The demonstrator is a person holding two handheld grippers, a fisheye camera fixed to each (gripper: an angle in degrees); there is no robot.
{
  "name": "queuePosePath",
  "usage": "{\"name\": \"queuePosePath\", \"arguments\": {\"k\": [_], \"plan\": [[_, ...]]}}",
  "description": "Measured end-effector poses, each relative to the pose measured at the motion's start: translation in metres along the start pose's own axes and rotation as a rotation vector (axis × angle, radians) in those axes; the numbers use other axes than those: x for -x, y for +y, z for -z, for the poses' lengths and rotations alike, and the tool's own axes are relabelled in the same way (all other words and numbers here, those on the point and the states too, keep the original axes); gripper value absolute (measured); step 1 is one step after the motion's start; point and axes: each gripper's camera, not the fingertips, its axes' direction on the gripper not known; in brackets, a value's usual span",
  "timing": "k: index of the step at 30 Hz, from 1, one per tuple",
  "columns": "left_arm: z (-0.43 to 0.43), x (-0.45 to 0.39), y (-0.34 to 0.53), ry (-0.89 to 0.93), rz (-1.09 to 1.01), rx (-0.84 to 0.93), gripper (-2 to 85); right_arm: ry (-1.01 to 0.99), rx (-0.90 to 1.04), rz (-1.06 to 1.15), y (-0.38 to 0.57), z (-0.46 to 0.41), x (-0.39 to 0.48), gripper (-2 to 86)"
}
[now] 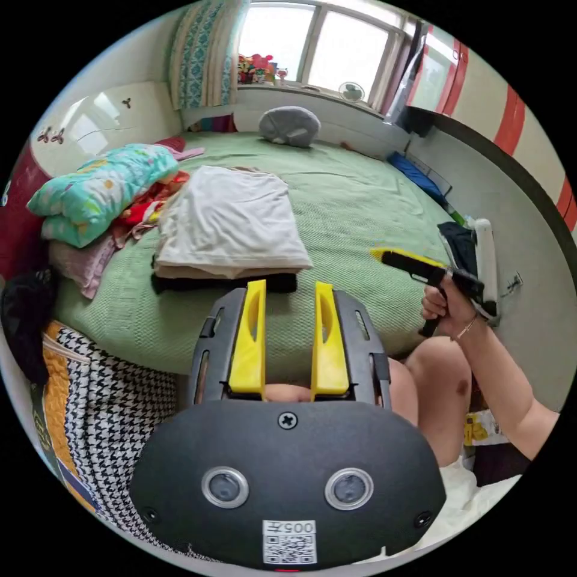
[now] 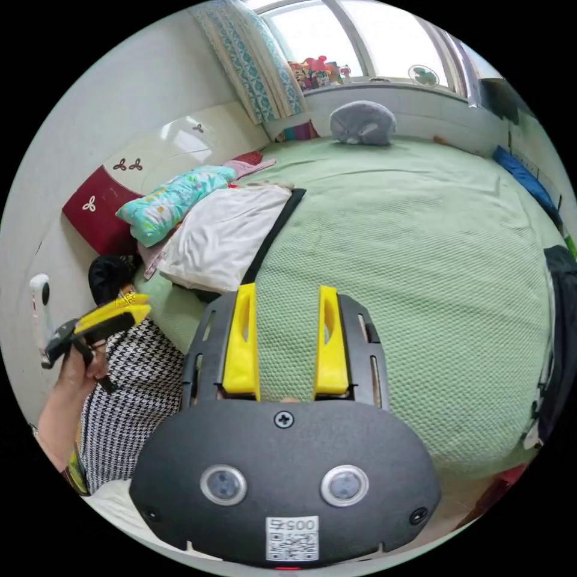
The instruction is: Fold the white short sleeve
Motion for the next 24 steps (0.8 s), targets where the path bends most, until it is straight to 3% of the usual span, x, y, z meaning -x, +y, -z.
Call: {"name": "queuePosePath", "arguments": {"k": [4, 7, 12, 24], "plan": [[0.002, 0.055, -0.005, -0.047, 0.089, -0.026, 15.0, -0.108, -0.008, -0.06, 0.004, 0.002, -0.01, 12.0], [0.003, 0.097, -0.011, -0.083, 0.149, -0.029, 16.4, -0.074, -0.088, 0.023, 0.004, 0.017, -0.005, 12.5], [-0.004, 0.143, -0.02, -0.168, 0.151, -0.036, 17.0, -0.109, -0.051, -0.054, 0.001, 0.016, -0.02, 13.8], [-0.038, 0.177, -0.027, -0.193, 0.049, -0.013, 17.0, -0.058, -0.025, 0.005, 0.008, 0.01, -0.007, 13.6]]}}
